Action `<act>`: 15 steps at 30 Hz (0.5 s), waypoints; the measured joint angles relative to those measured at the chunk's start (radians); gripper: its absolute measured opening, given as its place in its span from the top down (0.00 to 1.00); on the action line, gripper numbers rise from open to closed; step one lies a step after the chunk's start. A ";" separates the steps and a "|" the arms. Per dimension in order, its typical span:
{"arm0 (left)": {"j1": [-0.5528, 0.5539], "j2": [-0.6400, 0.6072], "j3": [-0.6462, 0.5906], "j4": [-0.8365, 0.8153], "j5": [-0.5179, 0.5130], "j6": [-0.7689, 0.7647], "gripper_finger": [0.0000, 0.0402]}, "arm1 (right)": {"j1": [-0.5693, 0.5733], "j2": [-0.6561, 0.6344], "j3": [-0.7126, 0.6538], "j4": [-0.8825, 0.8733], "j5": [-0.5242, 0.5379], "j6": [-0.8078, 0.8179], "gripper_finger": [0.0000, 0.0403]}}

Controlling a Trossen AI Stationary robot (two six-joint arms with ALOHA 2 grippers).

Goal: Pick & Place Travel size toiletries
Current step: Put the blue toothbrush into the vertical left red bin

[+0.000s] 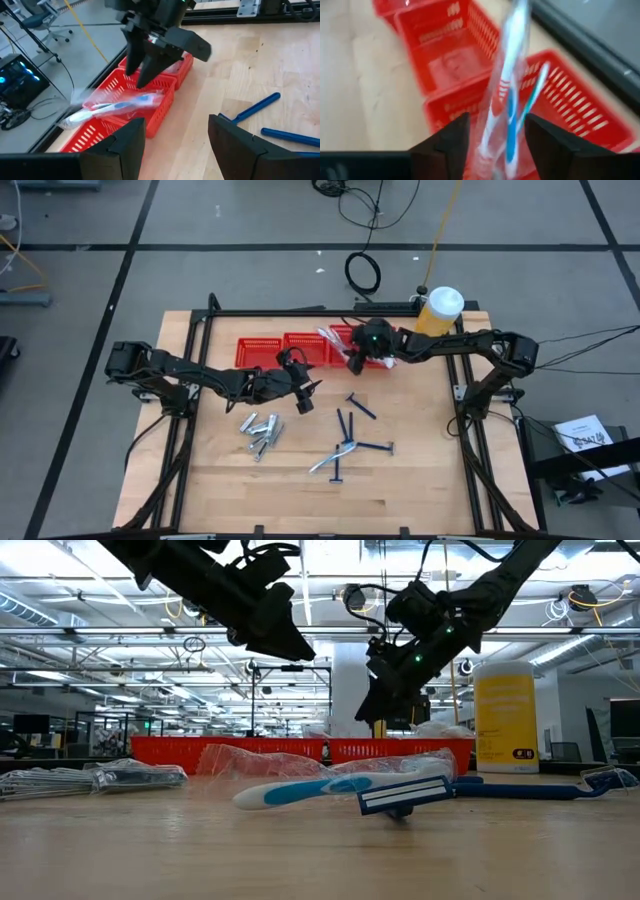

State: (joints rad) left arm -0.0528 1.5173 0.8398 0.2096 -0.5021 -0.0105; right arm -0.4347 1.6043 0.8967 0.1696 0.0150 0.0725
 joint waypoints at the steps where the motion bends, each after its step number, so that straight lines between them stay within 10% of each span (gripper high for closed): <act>1: 0.000 0.000 0.000 0.000 0.000 -0.003 0.48 | 0.000 0.000 0.000 0.019 0.019 -0.005 0.51; 15: 0.000 0.000 0.000 0.003 0.000 -0.021 0.48 | 0.047 0.085 0.013 0.274 -0.089 -0.041 0.48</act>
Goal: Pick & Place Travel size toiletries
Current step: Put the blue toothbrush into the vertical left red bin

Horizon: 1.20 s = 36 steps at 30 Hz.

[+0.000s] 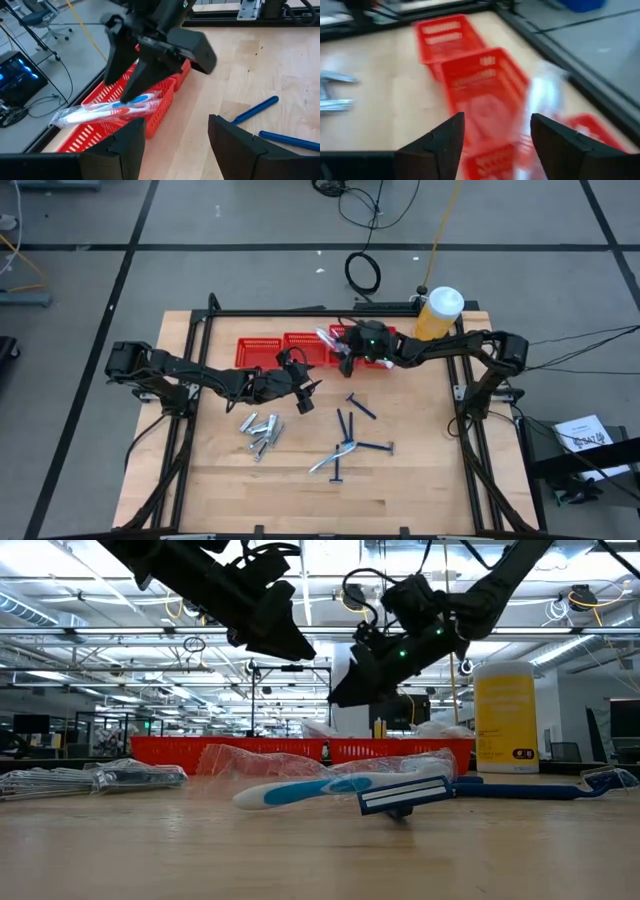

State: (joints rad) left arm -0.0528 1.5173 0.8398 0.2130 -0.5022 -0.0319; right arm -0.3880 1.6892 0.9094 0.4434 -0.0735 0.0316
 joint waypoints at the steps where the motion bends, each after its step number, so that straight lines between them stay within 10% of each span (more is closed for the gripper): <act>1: 0.000 0.000 0.000 0.000 0.000 0.000 0.48 | 0.002 0.019 0.012 0.005 -0.017 0.006 0.49; 12: -0.004 0.000 0.000 -0.007 0.000 -0.008 0.48 | -0.014 0.231 0.192 -0.011 0.035 -0.036 0.61; 36: -0.008 0.000 0.000 -0.030 0.005 -0.011 0.48 | -0.073 0.198 0.211 -0.162 0.309 -0.124 0.68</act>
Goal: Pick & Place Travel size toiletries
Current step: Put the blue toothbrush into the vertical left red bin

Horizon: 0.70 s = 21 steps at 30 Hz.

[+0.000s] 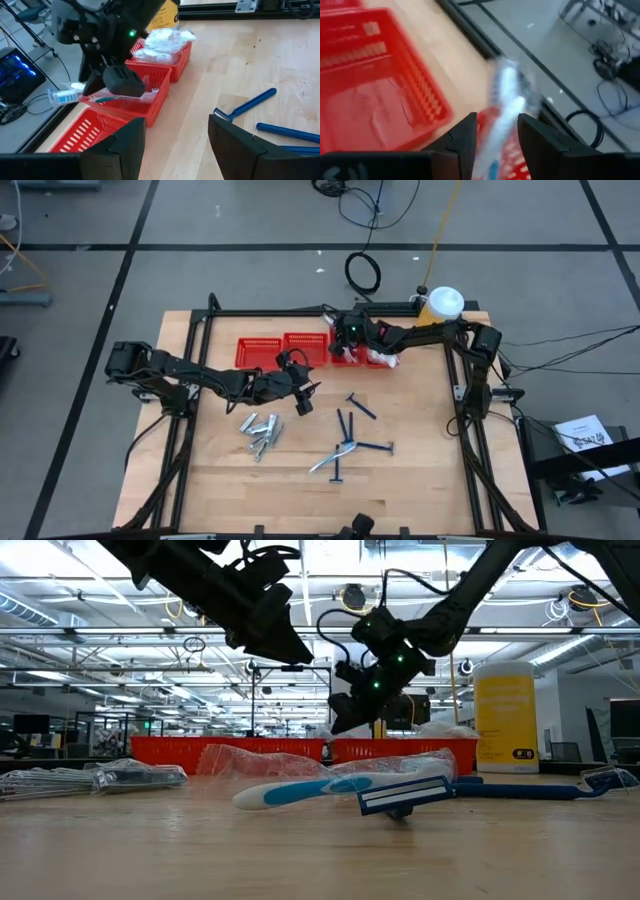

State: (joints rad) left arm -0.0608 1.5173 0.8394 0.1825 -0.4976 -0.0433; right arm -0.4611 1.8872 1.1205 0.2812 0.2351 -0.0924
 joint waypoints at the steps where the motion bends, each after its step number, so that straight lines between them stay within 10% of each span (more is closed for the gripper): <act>1: 0.000 0.000 0.000 0.000 0.000 0.000 0.48 | 0.009 -0.016 -0.001 -0.021 0.000 -0.019 0.68; 9: -0.005 0.000 0.000 -0.010 0.011 -0.023 0.48 | 0.128 -0.190 0.000 -0.172 -0.021 -0.105 0.68; 16: -0.030 0.031 0.000 -0.001 0.275 -0.115 0.48 | 0.251 -0.410 -0.079 -0.348 -0.317 -0.113 0.68; 21: -0.106 0.117 0.089 -0.185 0.281 -0.151 0.48 | 0.340 -0.552 -0.231 -0.279 -0.320 -0.074 0.68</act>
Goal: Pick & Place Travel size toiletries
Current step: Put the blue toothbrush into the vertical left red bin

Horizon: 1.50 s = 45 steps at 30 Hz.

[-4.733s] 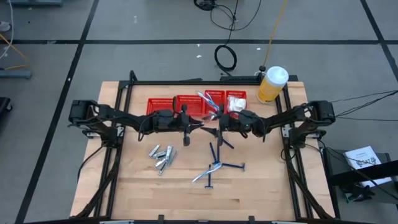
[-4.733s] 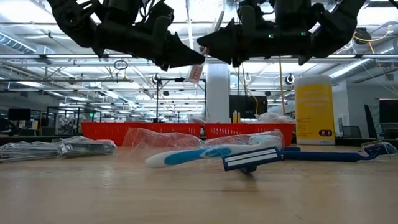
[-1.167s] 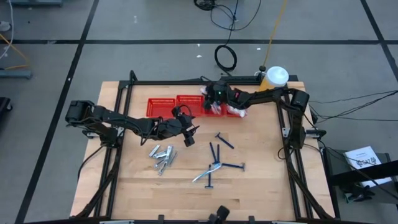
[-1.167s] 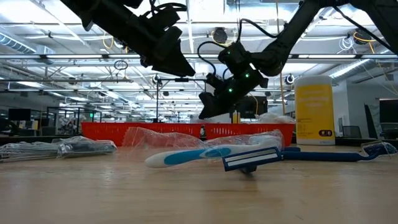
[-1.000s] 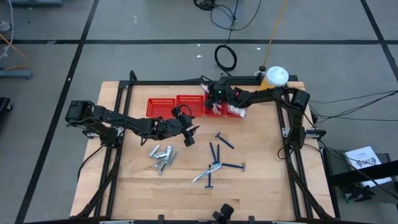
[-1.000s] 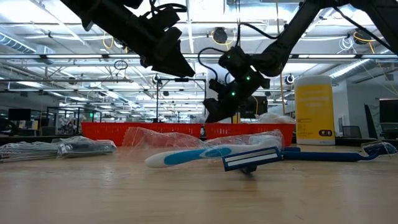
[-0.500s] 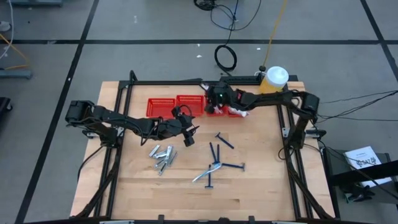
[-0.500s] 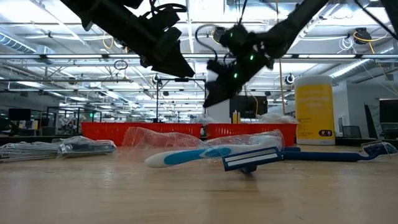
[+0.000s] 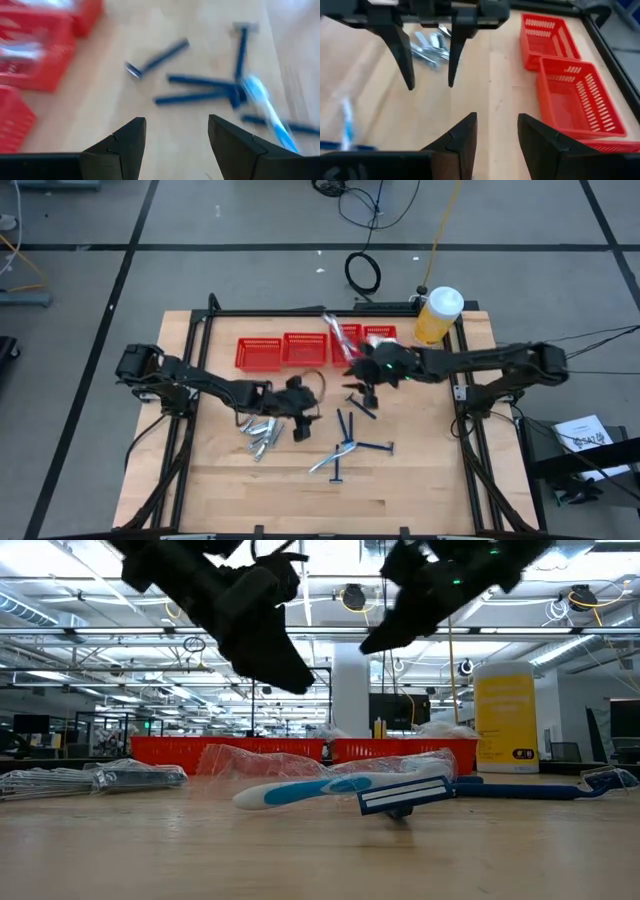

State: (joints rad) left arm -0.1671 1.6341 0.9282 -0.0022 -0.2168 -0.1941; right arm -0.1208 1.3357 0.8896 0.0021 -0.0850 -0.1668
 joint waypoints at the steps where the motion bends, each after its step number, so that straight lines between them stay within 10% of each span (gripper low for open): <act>1: -0.019 0.026 0.043 -0.055 0.000 0.005 0.48 | 0.015 -0.023 -0.035 0.033 0.014 0.004 0.68; 13: -0.186 0.352 0.527 -0.548 0.037 -0.102 0.48 | 0.132 -0.140 -0.390 0.590 0.142 0.086 0.68; 32: -0.237 0.538 0.561 -0.550 0.023 -0.414 0.49 | 0.283 -0.146 -0.425 0.704 0.197 0.068 0.68; 41: -0.254 0.486 0.553 -0.655 0.045 -0.404 0.95 | 0.287 -0.146 -0.425 0.687 0.197 0.051 0.68; 45: -0.286 0.395 0.549 -0.758 -0.071 -0.418 0.96 | 0.287 -0.146 -0.425 0.665 0.198 0.050 0.68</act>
State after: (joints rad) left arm -0.4528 2.0293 1.4769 -0.7604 -0.2875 -0.6124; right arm 0.1661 1.1892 0.4644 0.6669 0.1127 -0.1170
